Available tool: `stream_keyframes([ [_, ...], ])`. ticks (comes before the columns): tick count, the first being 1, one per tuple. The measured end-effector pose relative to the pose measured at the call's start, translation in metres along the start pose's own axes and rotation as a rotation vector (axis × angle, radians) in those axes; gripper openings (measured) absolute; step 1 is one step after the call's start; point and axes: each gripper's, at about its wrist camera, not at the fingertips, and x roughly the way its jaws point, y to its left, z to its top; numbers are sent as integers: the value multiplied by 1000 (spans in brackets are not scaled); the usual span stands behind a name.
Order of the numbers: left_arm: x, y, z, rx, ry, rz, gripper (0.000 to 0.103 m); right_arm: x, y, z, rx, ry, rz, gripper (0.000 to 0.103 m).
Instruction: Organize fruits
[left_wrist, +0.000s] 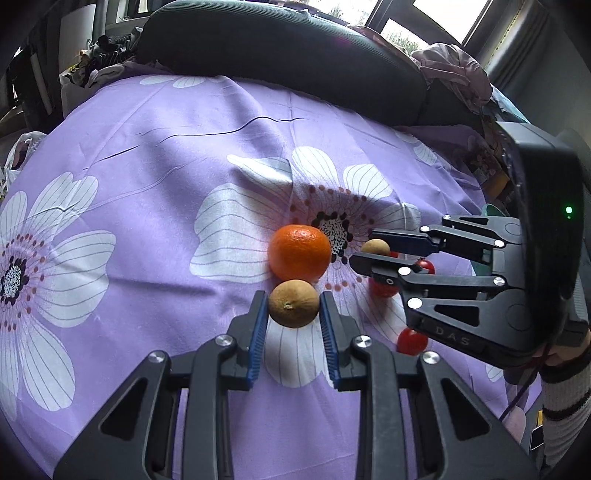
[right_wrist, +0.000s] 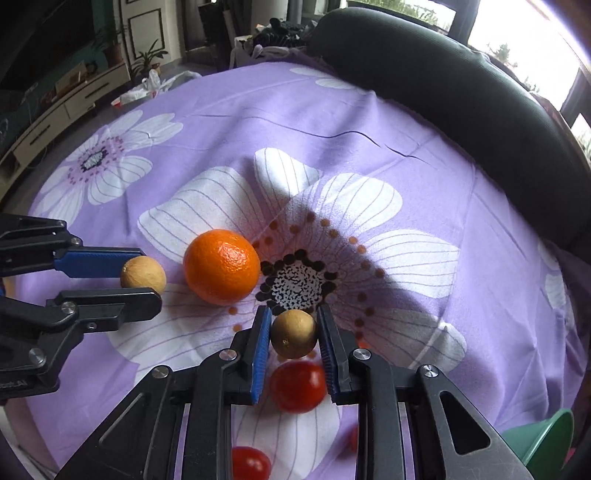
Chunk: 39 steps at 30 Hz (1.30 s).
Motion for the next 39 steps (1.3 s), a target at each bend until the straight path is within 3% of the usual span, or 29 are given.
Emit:
stream_keyframes([
  [11,-21,-34,-18,53,-4,-19,28,-81,2,-59,174,-170,59,27],
  [17,-28,-65,-25,117,-14,-35,28,-113,3,-92,255,-234,47,27],
  [29,-24,-132,-13,255,-41,-107,28,-162,-36,-138,423,-361,-41,27],
  [39,1,-200,5,387,-36,-218,28,-176,-74,-171,537,-383,-150,27],
])
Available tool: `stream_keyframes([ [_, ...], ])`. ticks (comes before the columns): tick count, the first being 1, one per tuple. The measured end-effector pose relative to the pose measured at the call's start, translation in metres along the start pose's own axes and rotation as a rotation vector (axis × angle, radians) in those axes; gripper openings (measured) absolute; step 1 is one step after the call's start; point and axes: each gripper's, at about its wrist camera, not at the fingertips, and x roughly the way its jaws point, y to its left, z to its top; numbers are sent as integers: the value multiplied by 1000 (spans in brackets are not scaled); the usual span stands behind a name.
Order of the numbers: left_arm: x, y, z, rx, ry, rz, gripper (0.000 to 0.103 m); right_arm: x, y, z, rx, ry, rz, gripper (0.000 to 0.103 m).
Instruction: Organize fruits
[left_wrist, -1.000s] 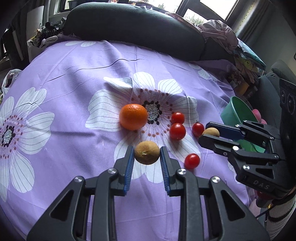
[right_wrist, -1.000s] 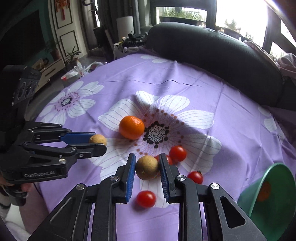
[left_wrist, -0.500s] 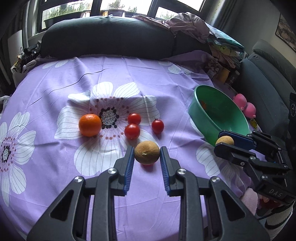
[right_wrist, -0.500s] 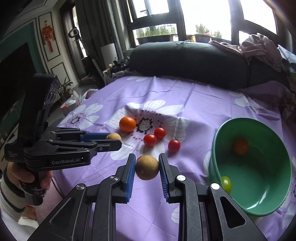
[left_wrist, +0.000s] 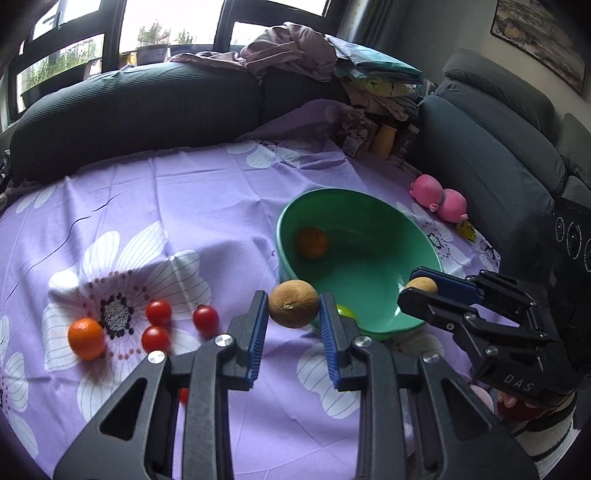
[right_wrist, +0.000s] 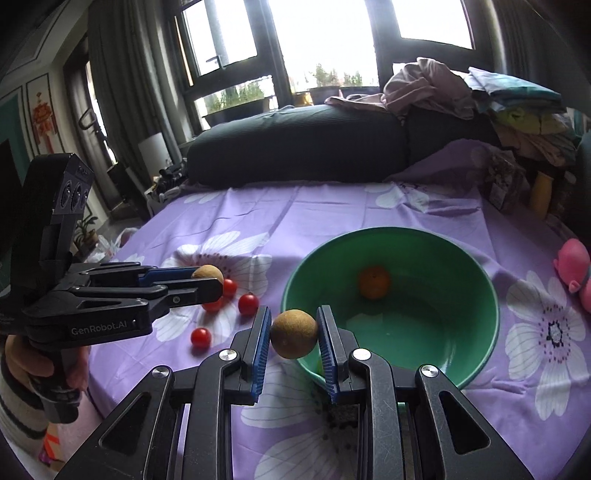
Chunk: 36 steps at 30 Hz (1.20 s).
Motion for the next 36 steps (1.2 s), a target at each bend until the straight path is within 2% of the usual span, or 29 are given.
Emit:
stream_keyframes([
  [7,38,-20,12,42,62,-34,28,5,-24,-6,35,15,-63,27],
  [12,57,-28,13,67,97,-30,28,9,-35,-11,60,30,-75,27],
  [22,68,-32,13,74,111,-15,28,14,-41,-12,83,64,-112,27],
  [23,67,-32,12,73,108,-14,30,14,-42,-12,88,63,-117,27],
  [25,63,-32,12,74,100,-19,40,13,-43,-12,97,64,-127,27],
  [27,57,-33,11,74,87,-22,56,11,-44,-11,104,64,-136,27],
  [29,50,-32,11,74,77,-11,65,8,-44,-11,111,59,-138,28],
  [31,41,-29,9,63,62,-8,69,4,-44,-10,121,50,-133,28],
  [33,31,-22,6,43,48,0,78,0,-44,-10,128,41,-127,28],
  [36,14,-4,-2,-1,27,30,85,-4,-40,-9,124,33,-116,28],
])
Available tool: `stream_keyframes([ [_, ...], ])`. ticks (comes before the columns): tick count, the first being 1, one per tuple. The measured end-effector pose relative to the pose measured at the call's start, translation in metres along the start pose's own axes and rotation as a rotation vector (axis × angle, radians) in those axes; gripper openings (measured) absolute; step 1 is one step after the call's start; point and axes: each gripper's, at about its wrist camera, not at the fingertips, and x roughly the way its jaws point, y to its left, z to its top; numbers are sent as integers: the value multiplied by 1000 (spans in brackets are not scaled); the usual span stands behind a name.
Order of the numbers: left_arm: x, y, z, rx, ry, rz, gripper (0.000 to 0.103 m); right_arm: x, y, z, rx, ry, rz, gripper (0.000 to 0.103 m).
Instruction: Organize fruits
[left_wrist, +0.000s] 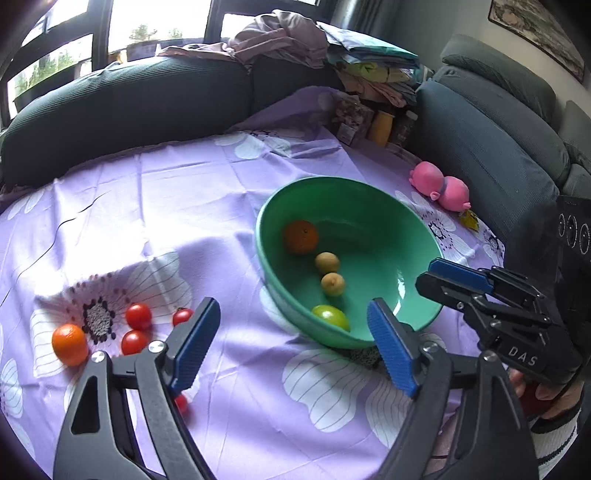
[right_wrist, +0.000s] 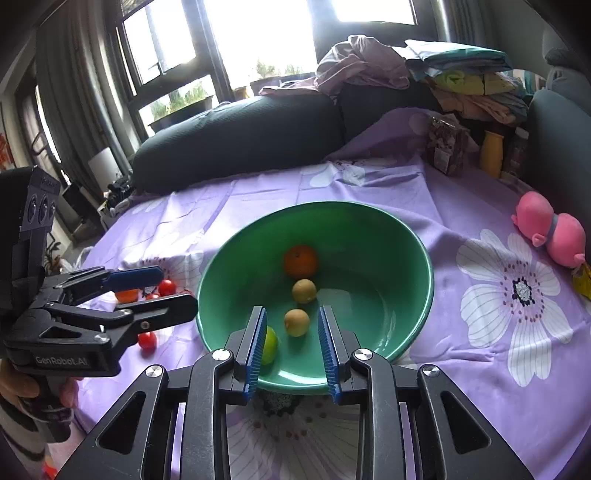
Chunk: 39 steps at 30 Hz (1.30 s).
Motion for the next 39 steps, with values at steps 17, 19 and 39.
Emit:
stream_keyframes([
  [17,-73,121,-99,-412,8,138,89,13,75,-8,-170,68,155,29],
  [19,-77,125,-103,-424,0,134,89,19,86,-12,-190,92,176,29],
  [39,-44,137,-85,-354,23,72,89,85,148,-34,-290,283,255,30],
])
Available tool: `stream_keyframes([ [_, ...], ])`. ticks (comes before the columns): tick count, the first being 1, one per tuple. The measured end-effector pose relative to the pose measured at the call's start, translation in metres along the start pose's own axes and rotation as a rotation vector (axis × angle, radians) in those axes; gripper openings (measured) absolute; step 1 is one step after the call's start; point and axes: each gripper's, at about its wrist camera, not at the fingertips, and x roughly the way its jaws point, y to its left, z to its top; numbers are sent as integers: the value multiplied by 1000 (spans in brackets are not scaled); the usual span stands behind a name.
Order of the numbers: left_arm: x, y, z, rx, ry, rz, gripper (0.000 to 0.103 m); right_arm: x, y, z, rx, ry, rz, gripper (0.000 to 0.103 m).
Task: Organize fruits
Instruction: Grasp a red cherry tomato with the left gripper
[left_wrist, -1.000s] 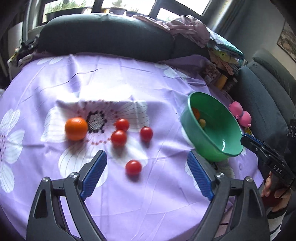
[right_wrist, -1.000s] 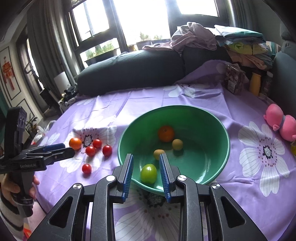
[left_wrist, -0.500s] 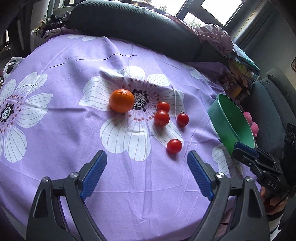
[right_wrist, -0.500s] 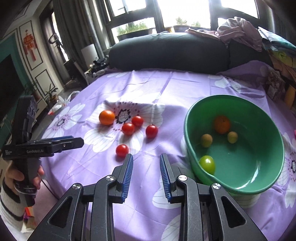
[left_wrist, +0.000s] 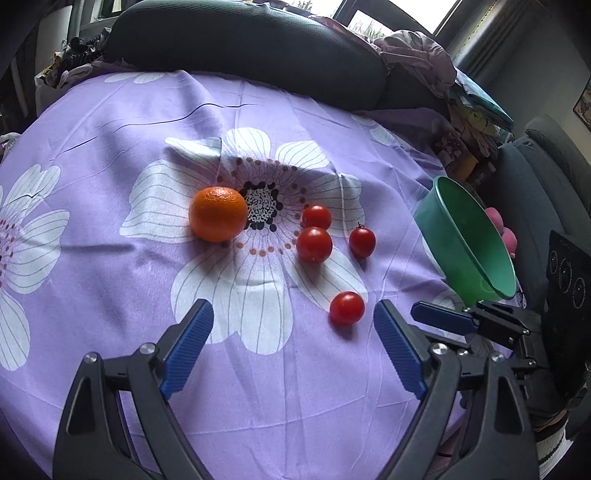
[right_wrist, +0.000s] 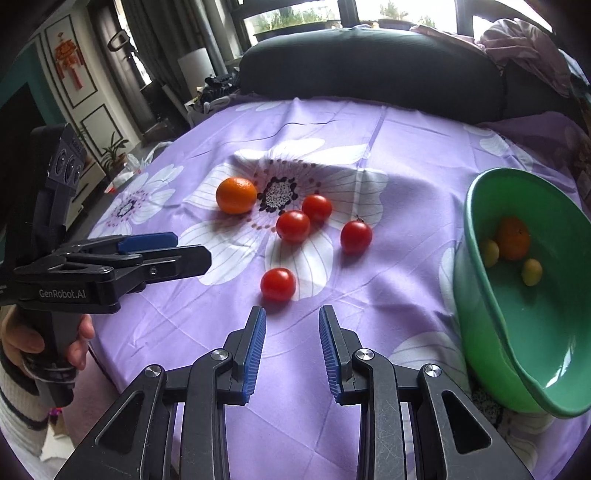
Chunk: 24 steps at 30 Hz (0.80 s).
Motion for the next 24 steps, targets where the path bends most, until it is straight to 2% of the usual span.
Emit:
stream_keyframes([
  [6,12,4,13,-12,12,-33,89,21,7,9,-30,38,-2,30],
  [7,13,6,15,-14,13,-33,89,24,8,11,-37,45,-8,33],
  [8,15,7,17,-15,15,-34,89,27,9,12,-41,50,-13,41],
  [11,18,8,23,-21,19,-42,89,34,8,17,-37,59,8,44],
  [19,22,10,25,-9,25,-32,89,51,7,24,-27,85,30,43],
  [21,24,8,26,3,32,-31,89,51,5,22,-24,84,39,32],
  [24,30,2,27,28,45,-30,88,48,1,18,-18,67,38,30],
])
